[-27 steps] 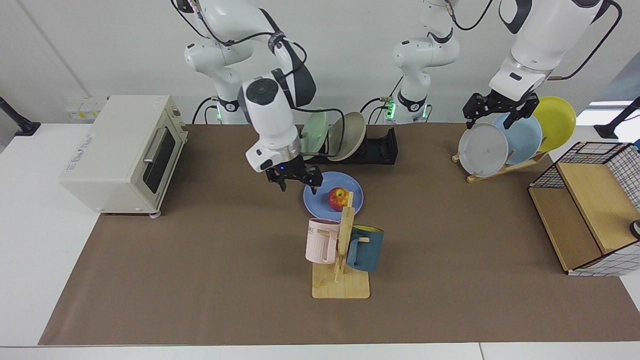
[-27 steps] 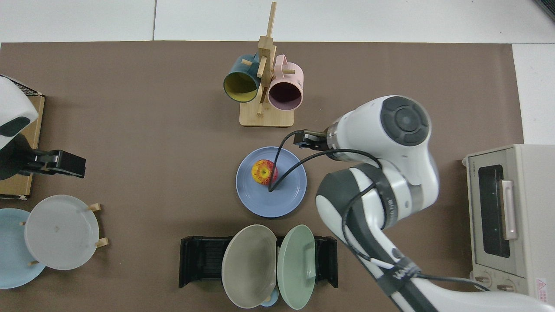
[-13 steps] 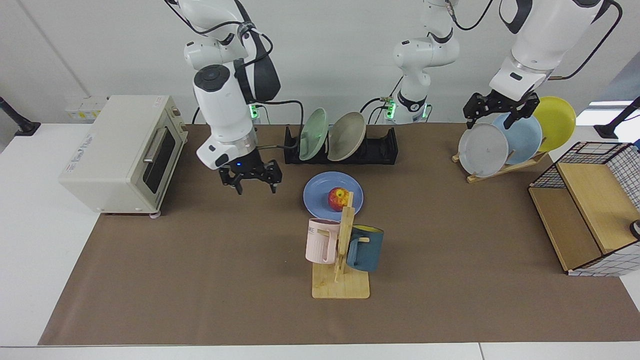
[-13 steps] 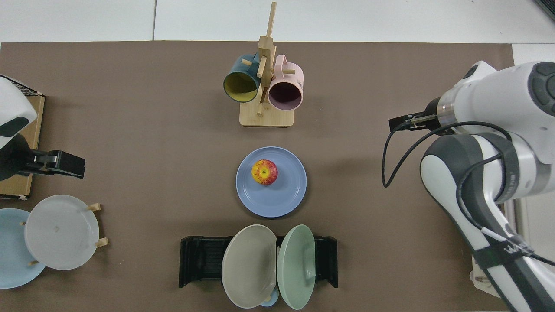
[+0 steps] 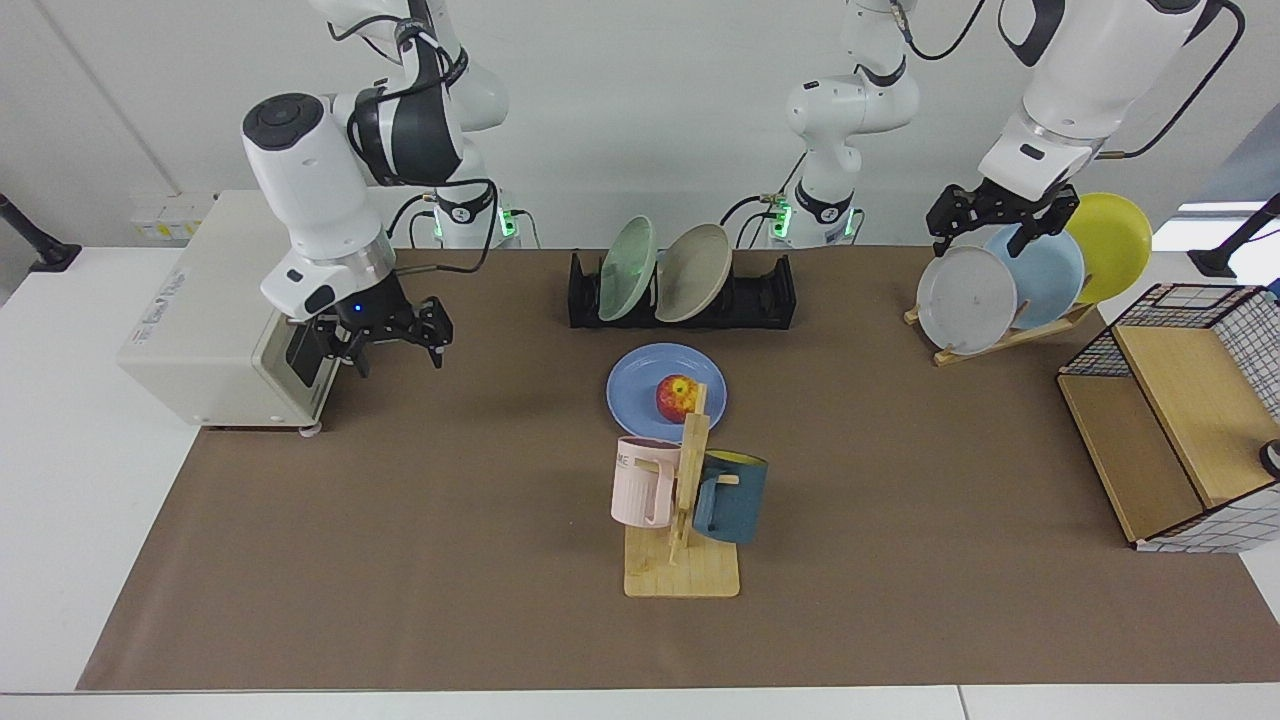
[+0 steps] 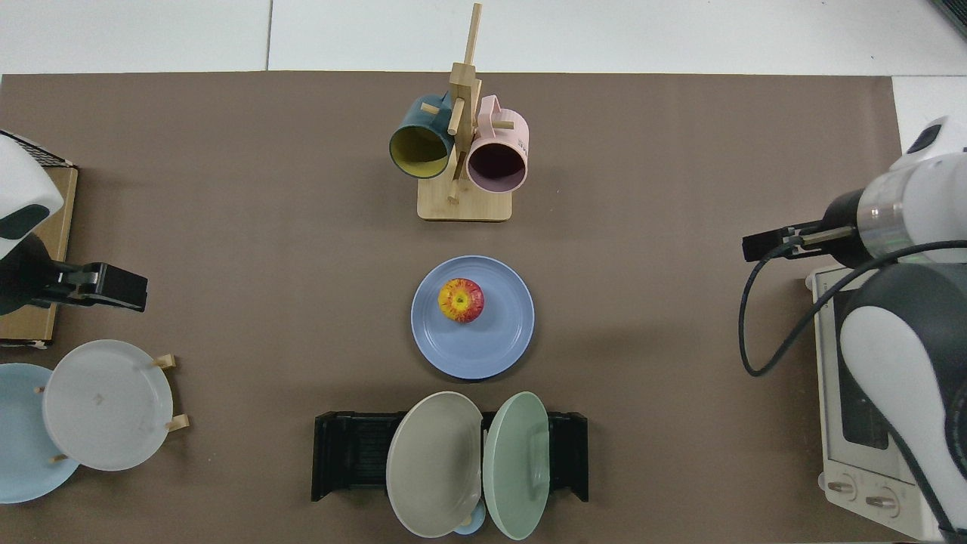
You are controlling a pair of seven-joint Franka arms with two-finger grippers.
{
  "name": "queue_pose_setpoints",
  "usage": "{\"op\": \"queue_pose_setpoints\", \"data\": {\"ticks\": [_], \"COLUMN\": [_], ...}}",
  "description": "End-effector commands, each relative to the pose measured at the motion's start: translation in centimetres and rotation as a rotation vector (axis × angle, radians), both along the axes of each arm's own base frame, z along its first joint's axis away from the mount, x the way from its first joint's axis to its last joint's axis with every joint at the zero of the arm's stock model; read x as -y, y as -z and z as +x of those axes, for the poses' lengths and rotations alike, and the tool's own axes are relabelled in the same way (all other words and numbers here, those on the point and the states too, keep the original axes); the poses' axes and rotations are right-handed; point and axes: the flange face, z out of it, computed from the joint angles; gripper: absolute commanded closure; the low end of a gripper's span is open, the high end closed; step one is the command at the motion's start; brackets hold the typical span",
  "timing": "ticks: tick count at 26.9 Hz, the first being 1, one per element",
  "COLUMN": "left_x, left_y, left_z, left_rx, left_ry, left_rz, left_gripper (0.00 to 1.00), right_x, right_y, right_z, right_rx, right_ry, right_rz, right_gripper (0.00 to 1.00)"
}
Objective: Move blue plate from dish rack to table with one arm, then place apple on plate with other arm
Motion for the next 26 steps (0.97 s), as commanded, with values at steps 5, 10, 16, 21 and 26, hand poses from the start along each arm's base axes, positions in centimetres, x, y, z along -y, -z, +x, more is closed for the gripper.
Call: {"op": "queue_pose_setpoints", "data": {"ticks": [5,10,16,21,26], "left_x": [-0.3,-0.3,-0.3,-0.3,-0.3], "left_y": [-0.3,-0.2,-0.2,-0.2,-0.2], "left_z": [-0.8,-0.8,-0.8,-0.8,-0.8], "left_rx": [-0.004,-0.005,0.001,0.001,0.002], "left_ry": [0.007,0.007,0.009,0.006,0.006], "left_rz": [0.015,0.014,0.009,0.007,0.006], "left_gripper": [0.0,0.0,0.0,0.0,0.0], "right_x": [1.3,2.1,1.7,1.9,1.9], "right_y": [0.5,0.7,-0.2,-0.3,-0.2], "right_z": [0.5,0.6,1.1,1.0,1.0], "right_rx": [-0.003,-0.024,-0.026,-0.02,-0.019], "right_ry": [0.079,0.093,0.159,0.171,0.199], "right_rz": [0.002,0.005,0.014,0.002,0.006], "right_gripper": [0.0,0.0,0.0,0.0,0.0]}}
